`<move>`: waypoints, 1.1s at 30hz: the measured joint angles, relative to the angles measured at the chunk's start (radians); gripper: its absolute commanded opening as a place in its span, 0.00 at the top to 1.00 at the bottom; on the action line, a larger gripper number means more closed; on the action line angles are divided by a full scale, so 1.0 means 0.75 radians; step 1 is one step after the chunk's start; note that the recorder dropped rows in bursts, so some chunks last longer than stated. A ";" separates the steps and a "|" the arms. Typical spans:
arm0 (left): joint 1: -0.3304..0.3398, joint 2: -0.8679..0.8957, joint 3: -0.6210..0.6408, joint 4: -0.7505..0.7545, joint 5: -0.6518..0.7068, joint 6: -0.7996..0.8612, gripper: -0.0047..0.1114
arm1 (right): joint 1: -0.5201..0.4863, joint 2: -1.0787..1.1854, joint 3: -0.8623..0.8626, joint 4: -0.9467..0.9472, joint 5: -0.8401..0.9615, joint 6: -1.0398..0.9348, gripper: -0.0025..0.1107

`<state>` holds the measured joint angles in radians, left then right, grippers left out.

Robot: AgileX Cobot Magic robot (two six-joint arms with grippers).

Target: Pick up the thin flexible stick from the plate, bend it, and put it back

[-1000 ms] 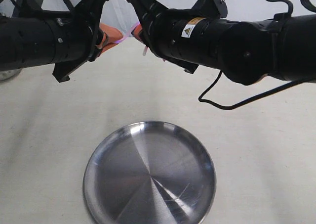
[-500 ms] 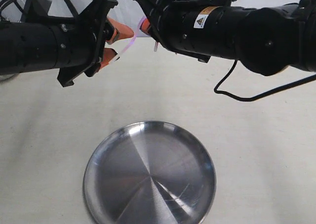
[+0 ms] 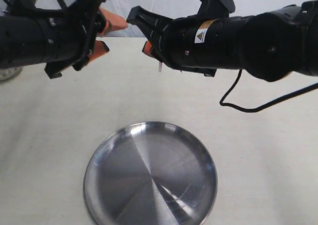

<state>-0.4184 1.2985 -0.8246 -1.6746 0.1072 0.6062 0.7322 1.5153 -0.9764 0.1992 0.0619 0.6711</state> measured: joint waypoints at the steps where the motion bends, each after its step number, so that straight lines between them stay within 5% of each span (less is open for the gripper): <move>1: 0.016 -0.019 0.000 0.018 -0.018 0.000 0.46 | 0.000 0.001 0.022 0.003 -0.009 0.000 0.98; 12: 0.165 -0.117 0.000 0.206 -0.052 0.000 0.46 | 0.000 -0.052 0.106 0.003 -0.009 0.002 0.98; 21: 0.259 -0.117 0.000 0.215 -0.057 0.000 0.46 | 0.000 -0.091 0.106 -0.141 0.343 -0.028 0.98; 29: 0.262 -0.117 0.000 0.221 -0.052 0.000 0.46 | 0.007 -0.091 0.106 0.084 0.631 -0.377 0.96; 33: 0.262 -0.117 0.000 0.243 -0.037 0.000 0.46 | 0.009 -0.072 0.106 0.284 0.706 -0.638 0.81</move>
<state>-0.2223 1.2112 -0.8246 -1.4921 0.0791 0.6062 0.7386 1.4613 -0.8967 0.4122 0.5913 0.1928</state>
